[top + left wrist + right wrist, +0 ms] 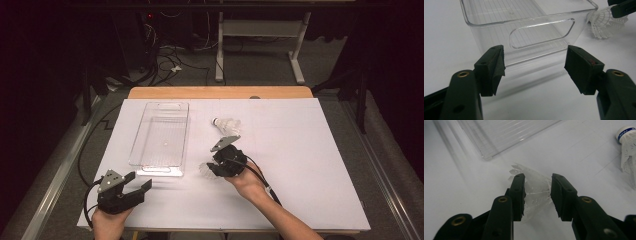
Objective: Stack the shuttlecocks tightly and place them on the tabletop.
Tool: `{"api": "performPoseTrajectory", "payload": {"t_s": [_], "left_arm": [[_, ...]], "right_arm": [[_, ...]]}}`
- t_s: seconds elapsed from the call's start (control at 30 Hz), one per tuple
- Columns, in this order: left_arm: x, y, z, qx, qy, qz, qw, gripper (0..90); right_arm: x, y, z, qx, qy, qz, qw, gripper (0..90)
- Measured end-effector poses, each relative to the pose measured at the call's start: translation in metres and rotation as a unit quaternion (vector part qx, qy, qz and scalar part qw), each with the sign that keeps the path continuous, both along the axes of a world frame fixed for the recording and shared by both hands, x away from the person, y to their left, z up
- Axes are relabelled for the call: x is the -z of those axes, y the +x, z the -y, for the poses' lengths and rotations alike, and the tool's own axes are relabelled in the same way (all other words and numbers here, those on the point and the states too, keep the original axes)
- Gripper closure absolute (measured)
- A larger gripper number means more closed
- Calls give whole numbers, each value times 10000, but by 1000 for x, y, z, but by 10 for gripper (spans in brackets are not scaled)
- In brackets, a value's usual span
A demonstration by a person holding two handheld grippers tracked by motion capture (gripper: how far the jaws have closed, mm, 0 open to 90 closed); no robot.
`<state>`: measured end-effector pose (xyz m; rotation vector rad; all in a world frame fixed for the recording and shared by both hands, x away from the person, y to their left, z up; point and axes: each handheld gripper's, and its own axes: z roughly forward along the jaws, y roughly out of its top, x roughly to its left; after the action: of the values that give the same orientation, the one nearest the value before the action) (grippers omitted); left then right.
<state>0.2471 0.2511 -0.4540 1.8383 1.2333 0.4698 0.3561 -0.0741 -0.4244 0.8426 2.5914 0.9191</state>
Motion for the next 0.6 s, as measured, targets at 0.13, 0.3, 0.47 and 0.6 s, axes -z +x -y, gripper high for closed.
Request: {"api": "performPoseTrajectory", "payload": {"t_s": [0.13, 0.3, 0.47, 0.6], "left_arm": [[0, 0, 0, 13, 6, -7, 10000, 329], [0, 0, 0, 17, 3, -11, 10000, 329], [0, 0, 1, 23, 7, -4, 10000, 330], [0, 0, 1, 18, 11, -4, 10000, 330]], "right_arm": [[-1, 1, 2, -3, -10, 13, 10000, 689], [-3, 2, 3, 12, -14, 32, 10000, 735], [-5, 2, 6, 34, -33, 38, 10000, 771], [-7, 3, 8, 46, -58, 138, 9999, 808]]}}
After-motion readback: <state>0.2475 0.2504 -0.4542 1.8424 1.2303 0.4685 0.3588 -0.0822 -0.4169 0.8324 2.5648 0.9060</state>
